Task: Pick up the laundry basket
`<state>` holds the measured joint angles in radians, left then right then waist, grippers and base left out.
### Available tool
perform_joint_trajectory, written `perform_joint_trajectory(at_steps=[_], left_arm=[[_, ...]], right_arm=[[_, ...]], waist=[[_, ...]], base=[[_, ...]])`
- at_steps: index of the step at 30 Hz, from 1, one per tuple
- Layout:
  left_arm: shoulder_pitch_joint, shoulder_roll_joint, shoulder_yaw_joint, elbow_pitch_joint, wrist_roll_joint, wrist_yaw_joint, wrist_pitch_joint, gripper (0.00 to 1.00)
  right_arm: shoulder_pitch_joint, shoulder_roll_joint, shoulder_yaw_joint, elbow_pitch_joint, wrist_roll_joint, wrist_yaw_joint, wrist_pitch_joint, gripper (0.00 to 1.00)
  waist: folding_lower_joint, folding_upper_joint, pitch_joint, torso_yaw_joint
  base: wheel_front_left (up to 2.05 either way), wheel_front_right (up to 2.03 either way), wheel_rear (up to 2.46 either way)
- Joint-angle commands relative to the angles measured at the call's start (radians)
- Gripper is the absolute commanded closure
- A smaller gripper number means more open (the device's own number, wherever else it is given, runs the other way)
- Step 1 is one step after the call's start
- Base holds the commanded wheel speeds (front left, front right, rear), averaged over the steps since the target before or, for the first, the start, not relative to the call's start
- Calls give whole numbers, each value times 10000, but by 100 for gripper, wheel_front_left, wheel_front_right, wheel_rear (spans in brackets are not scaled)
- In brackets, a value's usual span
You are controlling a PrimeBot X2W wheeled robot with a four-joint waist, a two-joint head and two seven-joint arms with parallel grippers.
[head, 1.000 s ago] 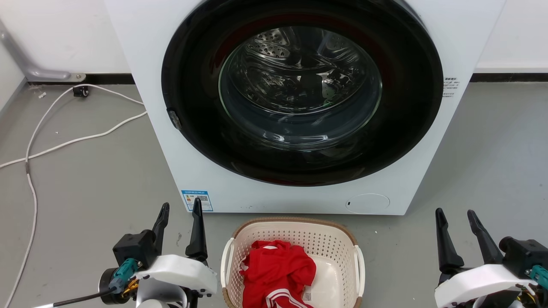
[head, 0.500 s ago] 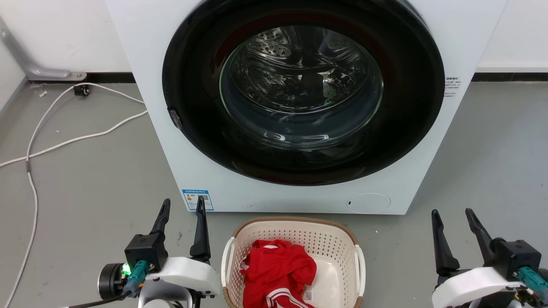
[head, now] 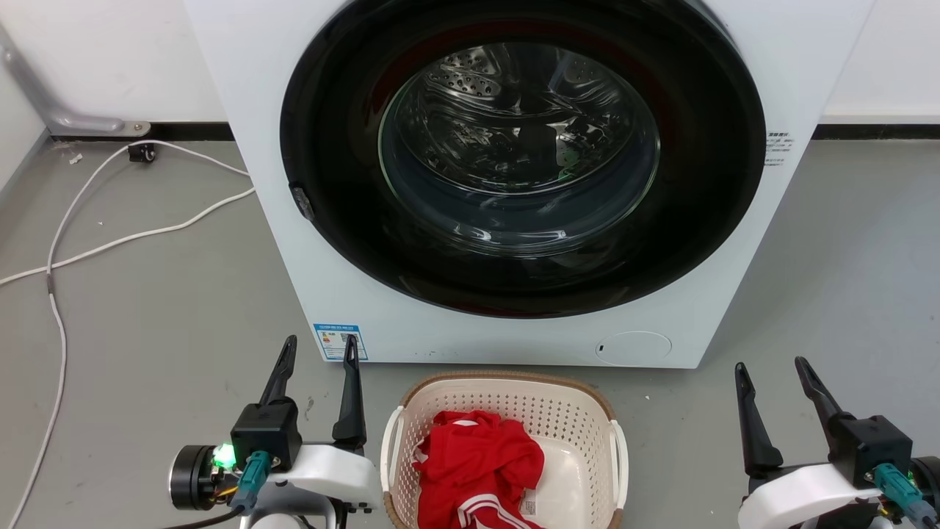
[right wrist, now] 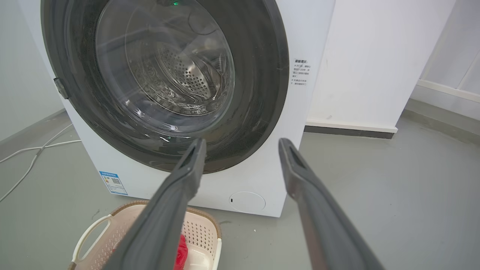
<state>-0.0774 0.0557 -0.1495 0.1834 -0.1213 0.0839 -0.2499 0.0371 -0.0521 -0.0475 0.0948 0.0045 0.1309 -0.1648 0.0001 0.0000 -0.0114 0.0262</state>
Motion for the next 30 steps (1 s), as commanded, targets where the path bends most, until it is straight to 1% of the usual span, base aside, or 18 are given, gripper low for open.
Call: perform_joint_trajectory(at_steps=[1, 5, 21, 26, 30], left_arm=[[-110, -11, -15, 9, 209, 70, -110, 0], [-88, -20, -29, 0, 418, 63, -169, 0], [-118, -44, 46, 74, 348, -49, -178, 0], [-457, 4, 23, 461, 361, -259, -165, 0], [-962, 121, 71, 1237, 185, -509, -155, 0]], right_arm=[[95, 30, 23, -67, -252, -3, -70, 0], [114, 32, 34, -73, -482, -3, -136, 0], [83, 32, 36, -2, -248, -3, -61, 0], [-79, 32, 51, 85, -37, -3, 38, 0], [-407, 31, 107, 356, 282, -3, 224, 0]], waist=[[-1, 0, 2, 8], [-1, 0, 4, 18], [-1, 0, 107, 8], [-1, 0, 391, -19], [-1, 0, 936, -128]], base=[[0, 0, 0], [0, 0, 0], [0, 0, 0], [0, 0, 0], [0, 0, 0]])
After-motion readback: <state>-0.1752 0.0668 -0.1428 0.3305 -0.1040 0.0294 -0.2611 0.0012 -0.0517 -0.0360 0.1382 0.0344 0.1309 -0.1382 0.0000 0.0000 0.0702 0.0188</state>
